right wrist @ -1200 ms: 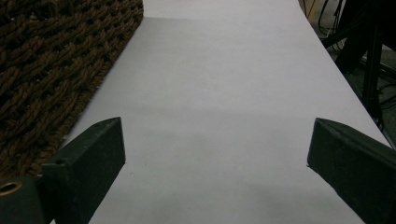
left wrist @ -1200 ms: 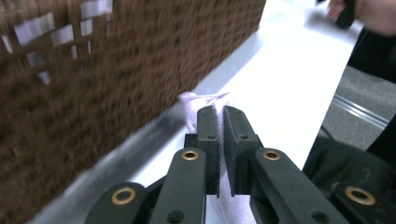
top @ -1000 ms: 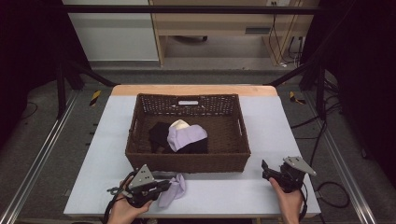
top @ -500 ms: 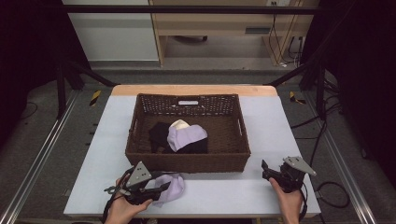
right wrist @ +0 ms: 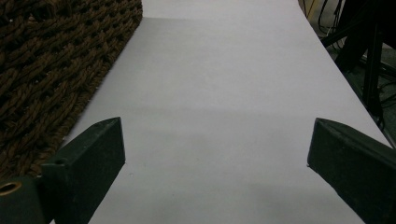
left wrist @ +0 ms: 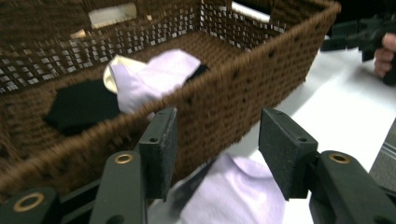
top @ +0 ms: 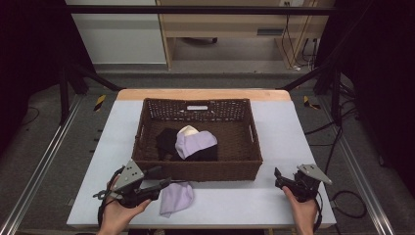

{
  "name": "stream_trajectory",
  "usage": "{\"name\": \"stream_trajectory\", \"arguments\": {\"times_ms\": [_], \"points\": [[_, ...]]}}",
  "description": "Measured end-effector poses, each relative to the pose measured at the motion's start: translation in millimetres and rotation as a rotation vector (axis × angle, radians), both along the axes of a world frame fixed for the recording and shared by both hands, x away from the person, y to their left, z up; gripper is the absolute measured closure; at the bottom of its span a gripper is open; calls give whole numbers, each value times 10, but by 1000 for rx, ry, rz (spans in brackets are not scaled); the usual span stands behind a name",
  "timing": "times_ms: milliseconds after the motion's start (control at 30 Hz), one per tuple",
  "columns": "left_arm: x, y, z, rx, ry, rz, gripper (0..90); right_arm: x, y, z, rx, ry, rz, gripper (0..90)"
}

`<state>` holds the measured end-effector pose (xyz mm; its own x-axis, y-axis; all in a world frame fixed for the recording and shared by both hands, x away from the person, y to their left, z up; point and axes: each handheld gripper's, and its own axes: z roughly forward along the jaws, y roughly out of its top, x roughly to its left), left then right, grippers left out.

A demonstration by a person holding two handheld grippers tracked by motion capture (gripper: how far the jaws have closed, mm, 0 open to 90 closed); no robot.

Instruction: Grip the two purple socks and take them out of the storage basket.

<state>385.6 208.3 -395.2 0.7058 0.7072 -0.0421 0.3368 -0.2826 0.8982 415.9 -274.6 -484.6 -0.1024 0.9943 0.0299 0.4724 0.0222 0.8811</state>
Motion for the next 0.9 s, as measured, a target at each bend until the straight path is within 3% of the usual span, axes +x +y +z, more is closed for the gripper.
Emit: {"name": "stream_trajectory", "arguments": {"times_ms": [267, 533, 900], "points": [[134, -7, 294, -42, -62, 17, 479, 6, 0, -2, -4, 7, -3, 45], [426, -119, 549, -32, -92, 36, 484, 11, -4, -4, -2, 7, -3, 45], [769, -315, 687, -35, -102, 59, 496, 7, -2, -1, 0, 7, -4, 45]]}}
